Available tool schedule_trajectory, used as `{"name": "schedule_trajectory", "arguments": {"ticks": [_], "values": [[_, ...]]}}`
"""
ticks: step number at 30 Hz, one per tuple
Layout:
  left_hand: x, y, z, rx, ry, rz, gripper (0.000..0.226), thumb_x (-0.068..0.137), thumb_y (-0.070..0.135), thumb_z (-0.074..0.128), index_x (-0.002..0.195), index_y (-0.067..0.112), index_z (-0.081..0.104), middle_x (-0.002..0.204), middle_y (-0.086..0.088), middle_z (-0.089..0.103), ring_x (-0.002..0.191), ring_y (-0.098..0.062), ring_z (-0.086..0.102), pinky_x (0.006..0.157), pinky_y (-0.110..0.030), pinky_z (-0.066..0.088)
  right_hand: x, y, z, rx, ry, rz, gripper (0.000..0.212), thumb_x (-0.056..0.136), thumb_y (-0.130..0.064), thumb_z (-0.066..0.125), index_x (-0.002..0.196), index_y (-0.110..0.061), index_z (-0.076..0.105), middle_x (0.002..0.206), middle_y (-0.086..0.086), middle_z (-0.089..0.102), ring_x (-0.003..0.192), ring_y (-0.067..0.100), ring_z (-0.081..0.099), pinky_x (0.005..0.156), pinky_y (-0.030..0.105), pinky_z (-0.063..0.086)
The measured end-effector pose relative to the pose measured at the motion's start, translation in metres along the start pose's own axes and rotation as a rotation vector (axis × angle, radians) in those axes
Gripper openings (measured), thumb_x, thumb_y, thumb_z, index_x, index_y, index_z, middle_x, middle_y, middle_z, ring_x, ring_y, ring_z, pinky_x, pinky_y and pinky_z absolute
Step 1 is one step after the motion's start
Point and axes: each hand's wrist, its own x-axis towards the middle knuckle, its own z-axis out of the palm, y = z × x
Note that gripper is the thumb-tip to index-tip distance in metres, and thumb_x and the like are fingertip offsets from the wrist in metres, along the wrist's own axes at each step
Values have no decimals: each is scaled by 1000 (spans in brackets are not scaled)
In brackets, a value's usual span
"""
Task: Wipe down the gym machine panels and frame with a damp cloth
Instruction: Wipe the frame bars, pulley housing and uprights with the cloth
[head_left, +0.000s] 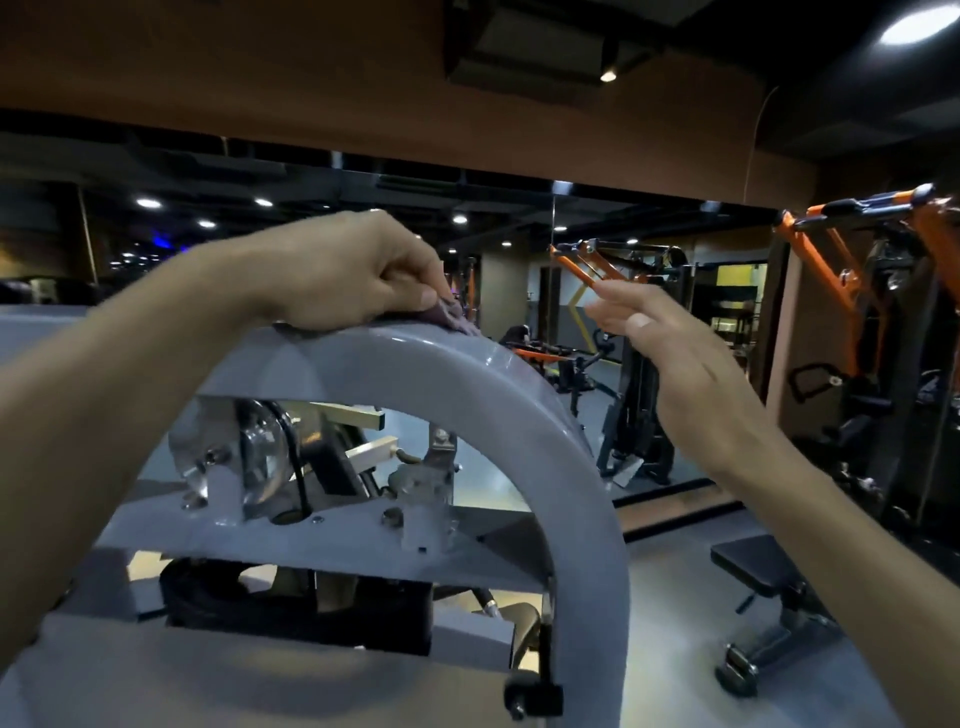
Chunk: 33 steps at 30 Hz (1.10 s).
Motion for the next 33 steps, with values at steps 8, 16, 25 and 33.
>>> {"name": "schedule_trajectory", "arguments": {"ticks": [8,16,25,33], "values": [[2,31,-1,120,10,-103,17,103,31,62,98,40,75,77,21,73,70,0,66,64,-20,50,10,15,7,115,-110,-51,50,99,-42,31,145,-37,51,137,-20,60,130,-7,50,105,19,36],[1,40,5,0,11,-140,16,102,32,61,100,37,76,69,13,71,51,0,54,49,-12,41,9,34,-4,193,-119,-32,50,98,-44,31,143,-37,52,134,-21,62,128,-9,51,102,15,35],[-6,62,12,48,-58,-133,20,102,35,58,108,43,75,99,20,76,89,-1,70,82,-34,58,27,14,9,91,-195,-173,38,108,-17,41,137,-27,64,137,-19,62,127,-11,49,100,2,33],[-34,50,27,-142,254,-71,18,102,23,58,114,26,71,94,7,79,95,-9,74,87,-35,54,33,-9,24,69,-353,-330,42,107,-19,47,145,-33,56,131,-20,66,121,-4,58,104,26,46]]}}
